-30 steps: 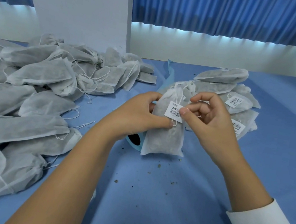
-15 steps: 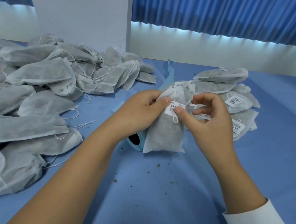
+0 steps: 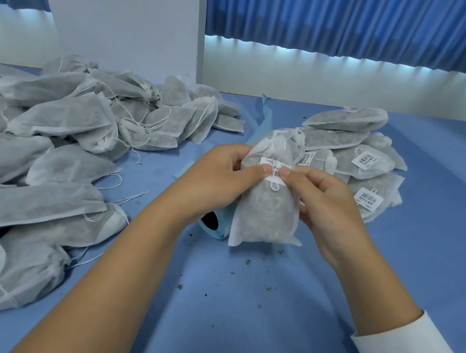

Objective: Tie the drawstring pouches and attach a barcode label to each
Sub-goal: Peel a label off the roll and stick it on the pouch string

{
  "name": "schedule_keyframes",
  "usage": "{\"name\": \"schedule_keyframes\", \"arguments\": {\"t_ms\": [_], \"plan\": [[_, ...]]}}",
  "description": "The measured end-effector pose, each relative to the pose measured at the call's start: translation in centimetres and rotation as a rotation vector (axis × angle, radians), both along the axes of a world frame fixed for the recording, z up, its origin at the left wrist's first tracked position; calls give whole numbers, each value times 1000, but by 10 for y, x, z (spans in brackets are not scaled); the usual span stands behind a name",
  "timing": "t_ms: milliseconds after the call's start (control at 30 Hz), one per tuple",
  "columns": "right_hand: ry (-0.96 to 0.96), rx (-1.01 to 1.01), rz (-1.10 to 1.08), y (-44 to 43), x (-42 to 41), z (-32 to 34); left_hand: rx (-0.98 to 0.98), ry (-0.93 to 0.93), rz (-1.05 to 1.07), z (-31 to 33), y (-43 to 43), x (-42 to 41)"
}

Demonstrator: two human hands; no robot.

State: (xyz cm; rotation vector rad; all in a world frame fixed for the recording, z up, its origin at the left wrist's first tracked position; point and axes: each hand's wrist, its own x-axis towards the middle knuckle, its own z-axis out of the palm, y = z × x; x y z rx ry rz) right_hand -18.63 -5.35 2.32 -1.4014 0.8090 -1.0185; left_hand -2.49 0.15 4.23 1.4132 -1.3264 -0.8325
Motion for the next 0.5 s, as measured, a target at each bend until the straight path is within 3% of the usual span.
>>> {"name": "schedule_keyframes", "arguments": {"t_ms": [200, 333, 500], "plan": [[115, -63, -43, 0, 1, 1, -15, 59, 146, -4, -4, -5], [176, -80, 116, 2, -3, 3, -28, 201, 326, -5, -9, -1], [125, -91, 250, 0, -7, 4, -31, 105, 450, -8, -12, 10]]}}
